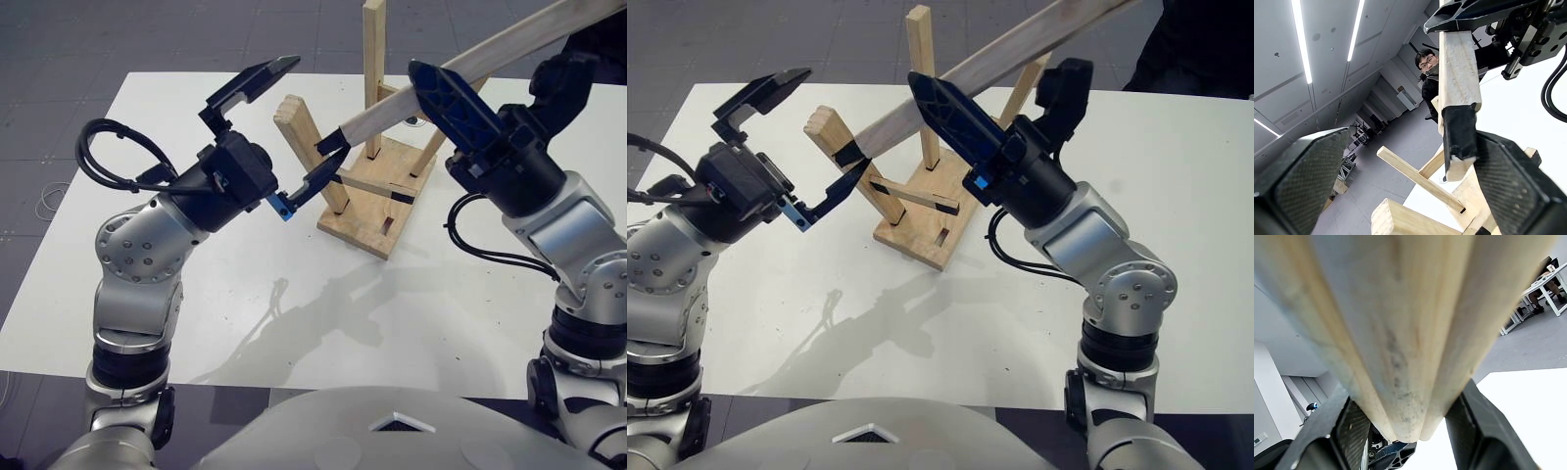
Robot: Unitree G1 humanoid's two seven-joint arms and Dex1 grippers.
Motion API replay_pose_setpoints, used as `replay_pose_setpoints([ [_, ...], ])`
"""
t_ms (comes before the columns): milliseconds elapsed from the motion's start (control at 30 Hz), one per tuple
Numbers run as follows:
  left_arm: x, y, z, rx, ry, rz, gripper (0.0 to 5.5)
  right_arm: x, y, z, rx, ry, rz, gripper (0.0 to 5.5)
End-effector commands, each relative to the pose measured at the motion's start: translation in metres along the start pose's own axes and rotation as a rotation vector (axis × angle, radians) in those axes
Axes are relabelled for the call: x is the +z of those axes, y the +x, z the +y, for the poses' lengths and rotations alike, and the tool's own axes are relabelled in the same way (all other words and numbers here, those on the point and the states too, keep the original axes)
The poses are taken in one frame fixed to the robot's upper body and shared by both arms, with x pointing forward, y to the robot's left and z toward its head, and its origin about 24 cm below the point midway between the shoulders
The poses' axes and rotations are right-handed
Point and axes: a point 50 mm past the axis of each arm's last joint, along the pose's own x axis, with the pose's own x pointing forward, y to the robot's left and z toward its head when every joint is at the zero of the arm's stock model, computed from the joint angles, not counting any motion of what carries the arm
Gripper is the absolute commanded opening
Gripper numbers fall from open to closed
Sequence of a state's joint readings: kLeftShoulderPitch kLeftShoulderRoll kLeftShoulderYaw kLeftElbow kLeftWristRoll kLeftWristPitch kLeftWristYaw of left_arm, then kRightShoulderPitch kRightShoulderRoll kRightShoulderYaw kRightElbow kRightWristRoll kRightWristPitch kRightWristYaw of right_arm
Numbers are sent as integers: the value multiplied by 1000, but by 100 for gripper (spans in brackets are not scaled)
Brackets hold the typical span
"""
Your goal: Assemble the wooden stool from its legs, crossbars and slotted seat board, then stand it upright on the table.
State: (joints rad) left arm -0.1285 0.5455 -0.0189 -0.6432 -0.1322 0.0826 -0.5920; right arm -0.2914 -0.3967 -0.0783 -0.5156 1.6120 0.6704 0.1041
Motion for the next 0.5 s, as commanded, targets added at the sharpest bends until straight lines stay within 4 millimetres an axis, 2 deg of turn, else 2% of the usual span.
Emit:
replay_pose_setpoints([
  [33,-8,-7,-12,-47,-29,41,434,10,1,0,-6,-29,-26,203],
  [133,-20,-19,-23,-93,-43,100,434,22,4,0,-6,-44,-70,203],
  [267,-31,-28,-24,-102,-25,143,434,41,2,-1,-18,-117,-79,203],
  [500,-44,-37,-24,-102,-1,181,434,80,-26,-20,-136,-344,-17,203],
])
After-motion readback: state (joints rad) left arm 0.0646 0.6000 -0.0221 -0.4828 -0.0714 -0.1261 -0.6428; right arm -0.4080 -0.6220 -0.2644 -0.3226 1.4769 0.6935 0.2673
